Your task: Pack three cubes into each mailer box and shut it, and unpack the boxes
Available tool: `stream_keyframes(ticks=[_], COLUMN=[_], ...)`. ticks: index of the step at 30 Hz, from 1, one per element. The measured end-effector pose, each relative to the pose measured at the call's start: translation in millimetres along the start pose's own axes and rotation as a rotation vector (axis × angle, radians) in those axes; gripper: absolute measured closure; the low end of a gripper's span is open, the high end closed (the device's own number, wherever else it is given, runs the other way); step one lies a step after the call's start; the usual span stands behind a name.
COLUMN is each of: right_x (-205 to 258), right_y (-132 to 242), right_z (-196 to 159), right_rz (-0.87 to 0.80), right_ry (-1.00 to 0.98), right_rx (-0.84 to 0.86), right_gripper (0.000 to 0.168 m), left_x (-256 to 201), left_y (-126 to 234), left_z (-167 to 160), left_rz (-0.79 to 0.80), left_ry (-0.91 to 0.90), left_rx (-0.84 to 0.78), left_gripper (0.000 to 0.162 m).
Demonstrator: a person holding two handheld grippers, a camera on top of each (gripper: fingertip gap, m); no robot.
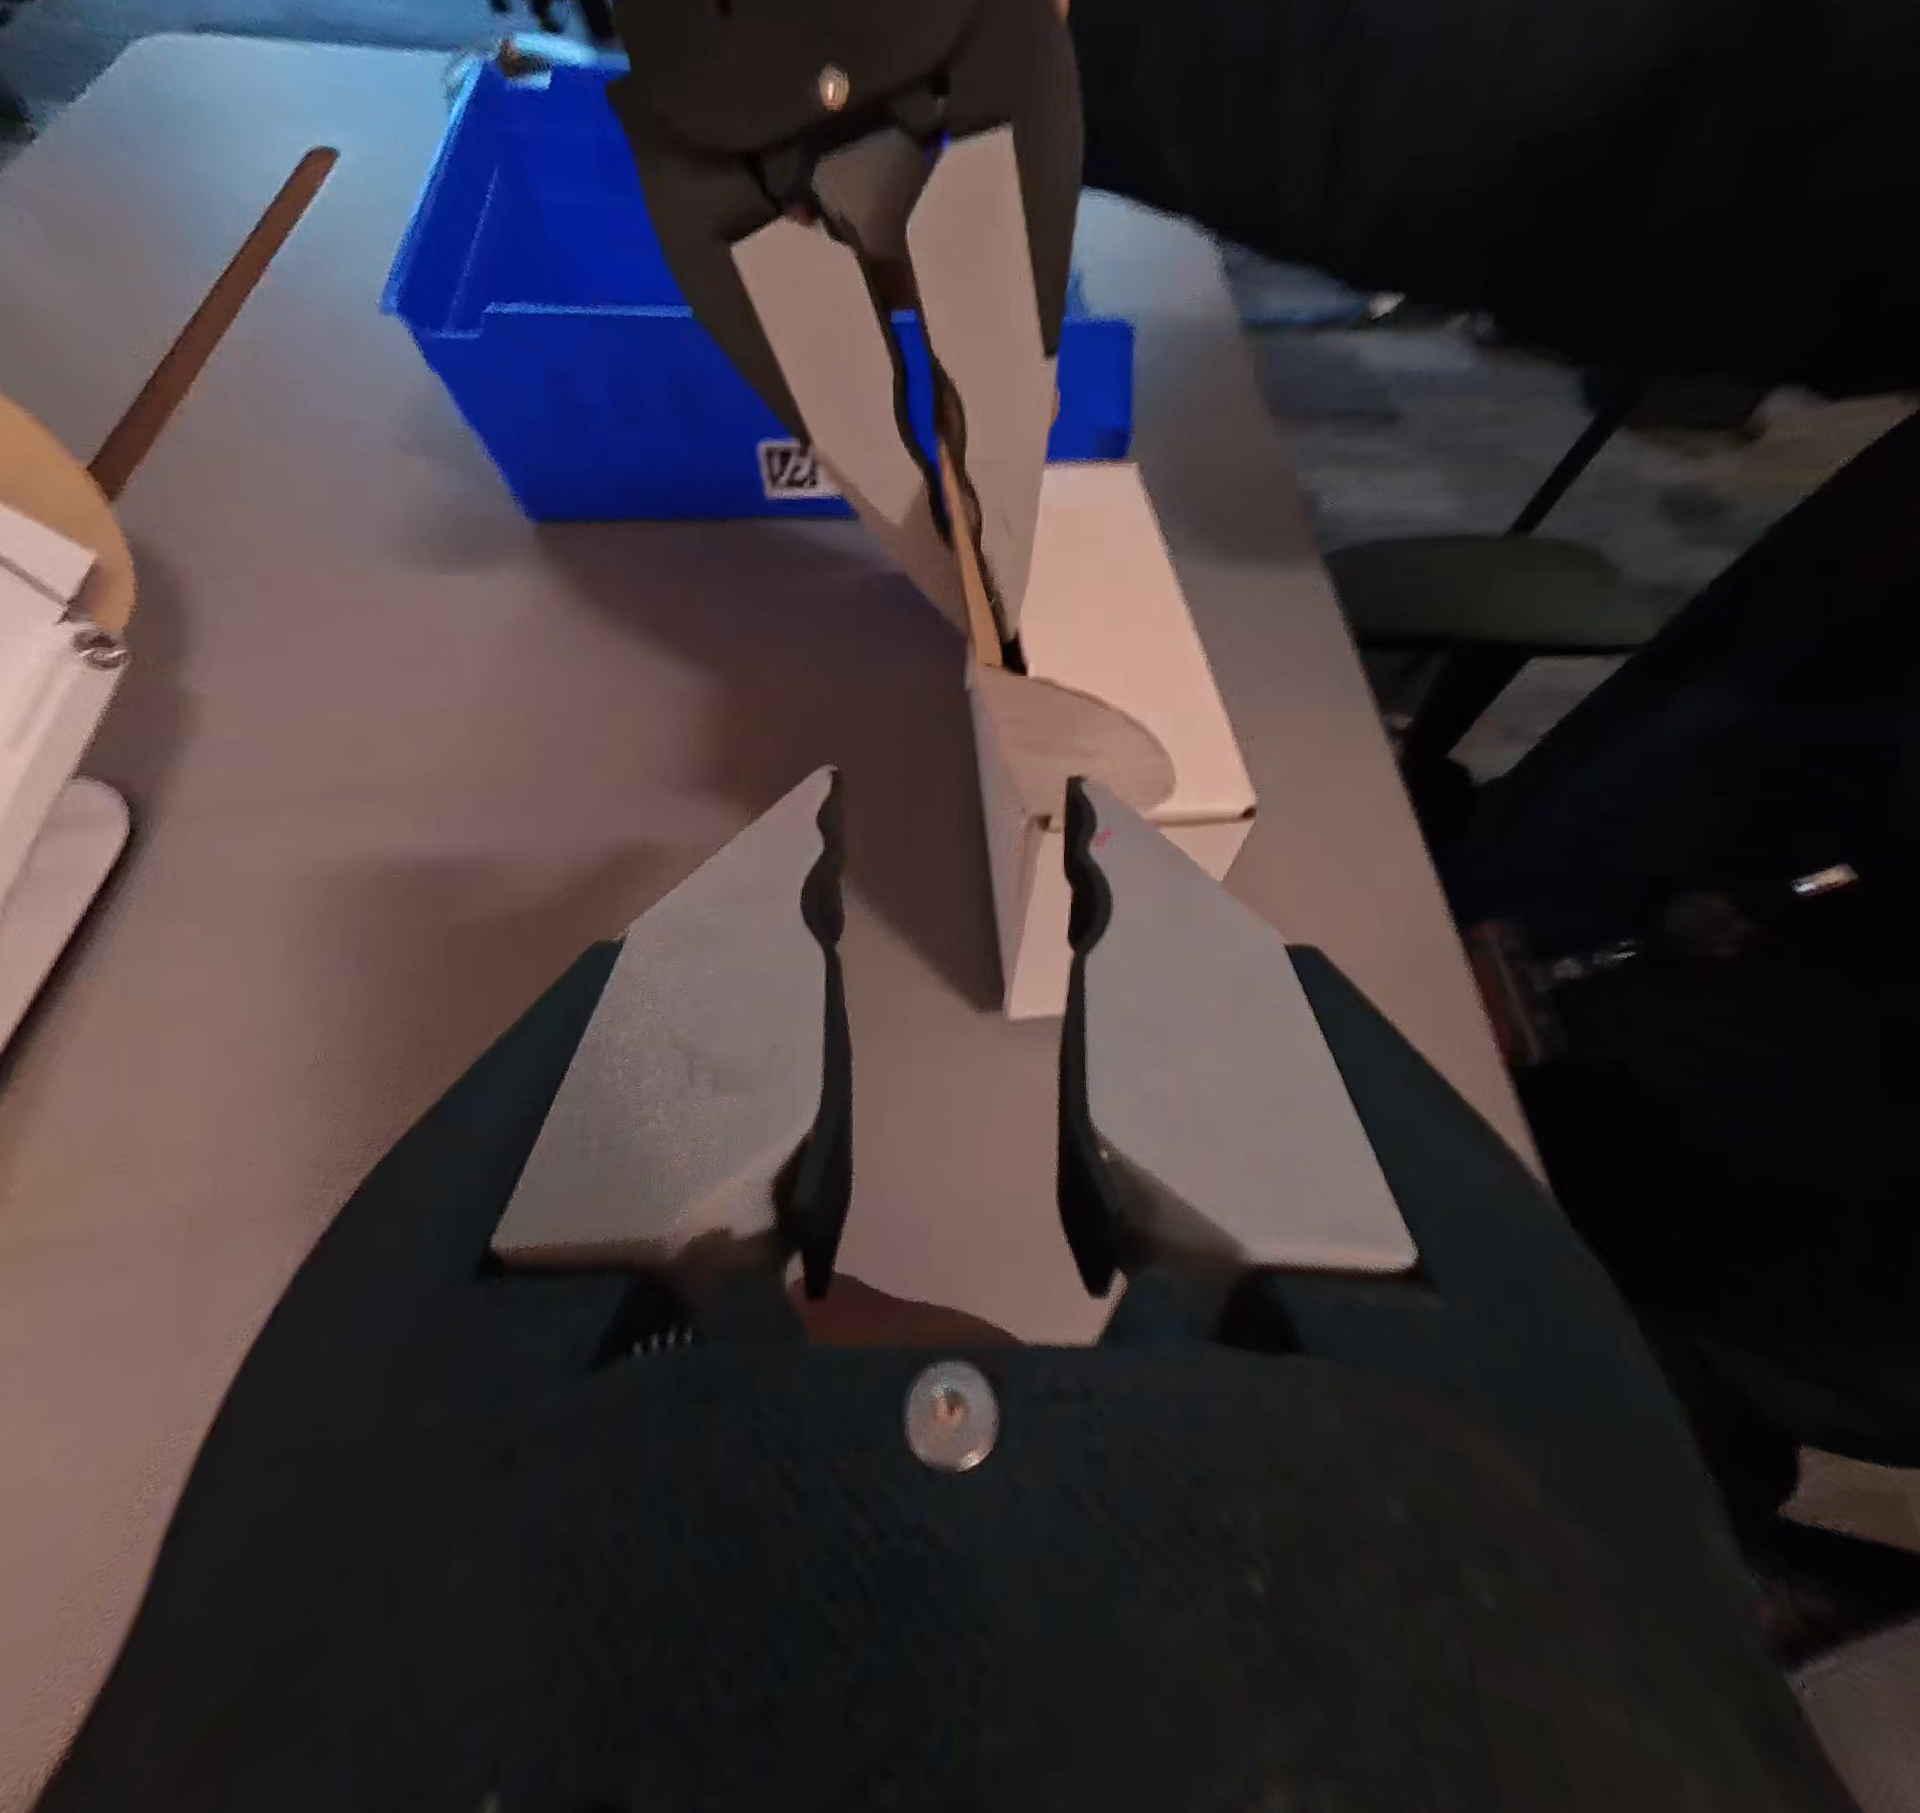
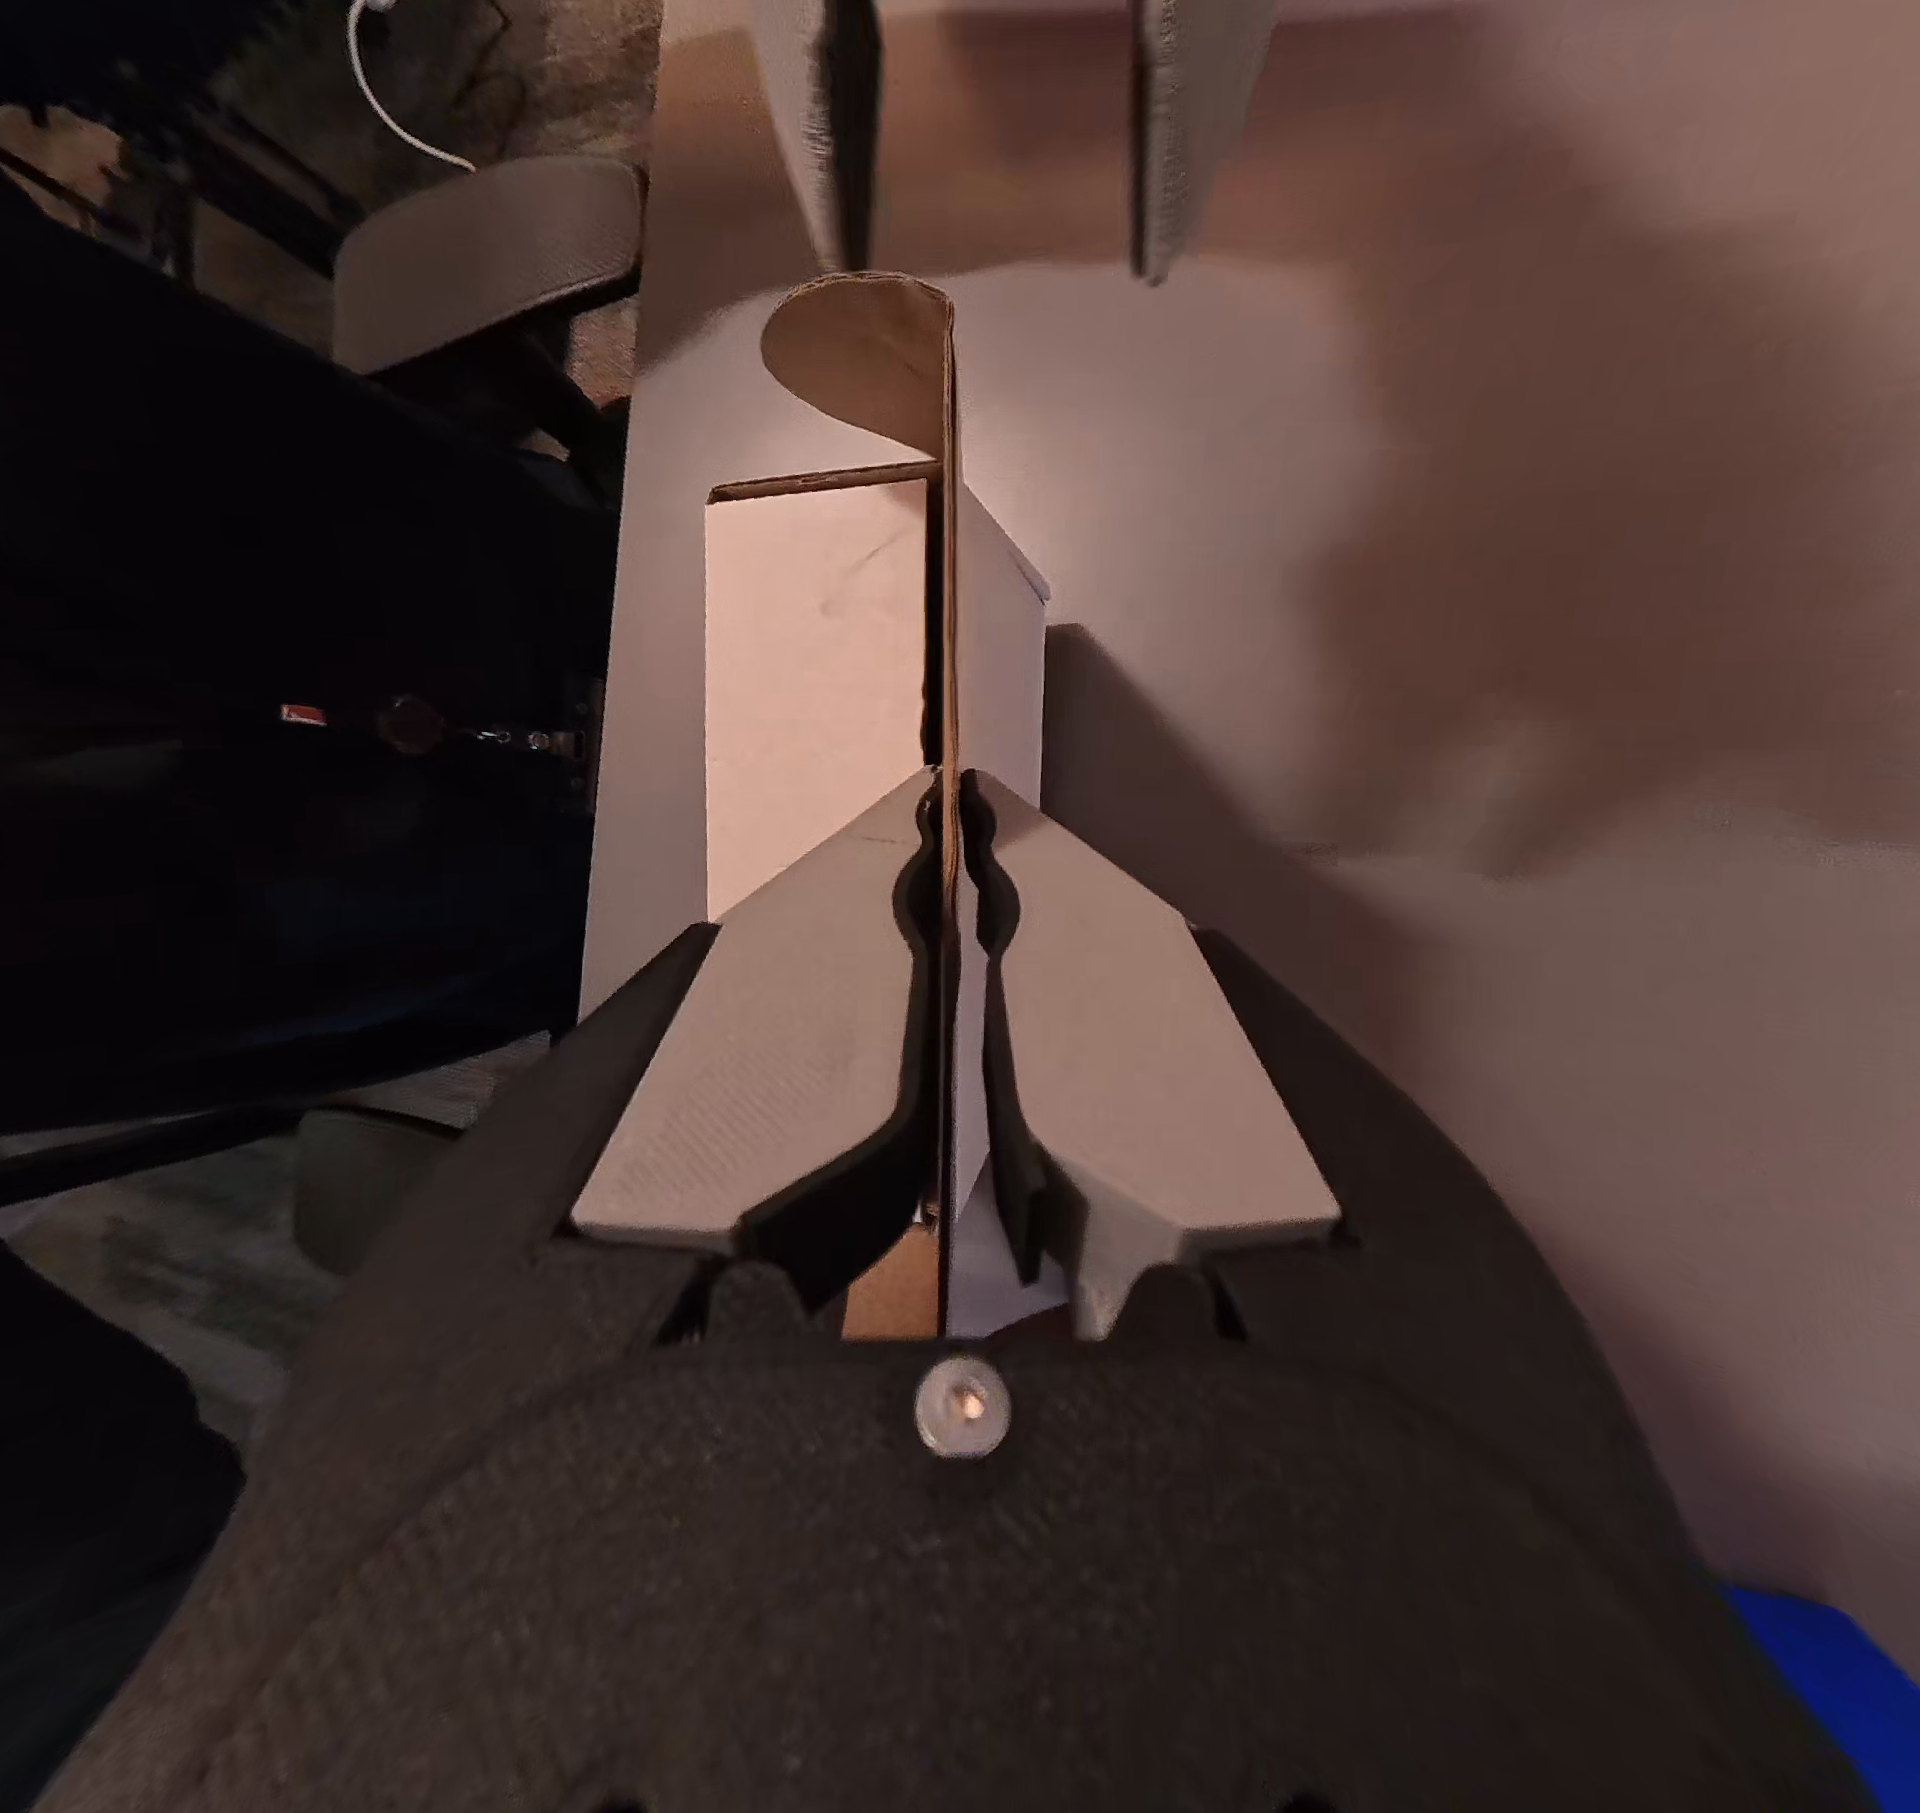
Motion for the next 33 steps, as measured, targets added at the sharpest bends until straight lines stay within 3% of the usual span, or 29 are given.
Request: stream_keyframes(ticks=[4, 14, 33], right_x=[1.9, 3.5, 15.2], right_y=[-1.1, -0.5, -3.8], right_z=[1.2, 1.5, -0.9], right_rz=[-0.008, -0.034, -0.235], right_ry=[0.001, -0.003, 0.009], right_rx=[-0.01, -0.019, 0.004], right_gripper=[0.168, 0.168, 0.168], left_x=[-5.6, -8.4, -18.7], left_y=[-4.3, -16.3, -31.3], left_z=[6.2, 2.6, 5.0], left_rz=[-0.077, -0.112, 0.101], left_ry=[-0.008, 0.011, -0.034], left_rx=[-0.109, -0.117, -0.075], left_gripper=[0.128, 0.136, 0.16])
Point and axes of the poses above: each gripper's, where its closed fingertips meet, y back along the fingers, z out of its top, x = y × z across the jaws, the point moved 6 cm from there along y, back along the fingers, and after that the axes turned 10 degrees about -y, right-handed, at the moved point
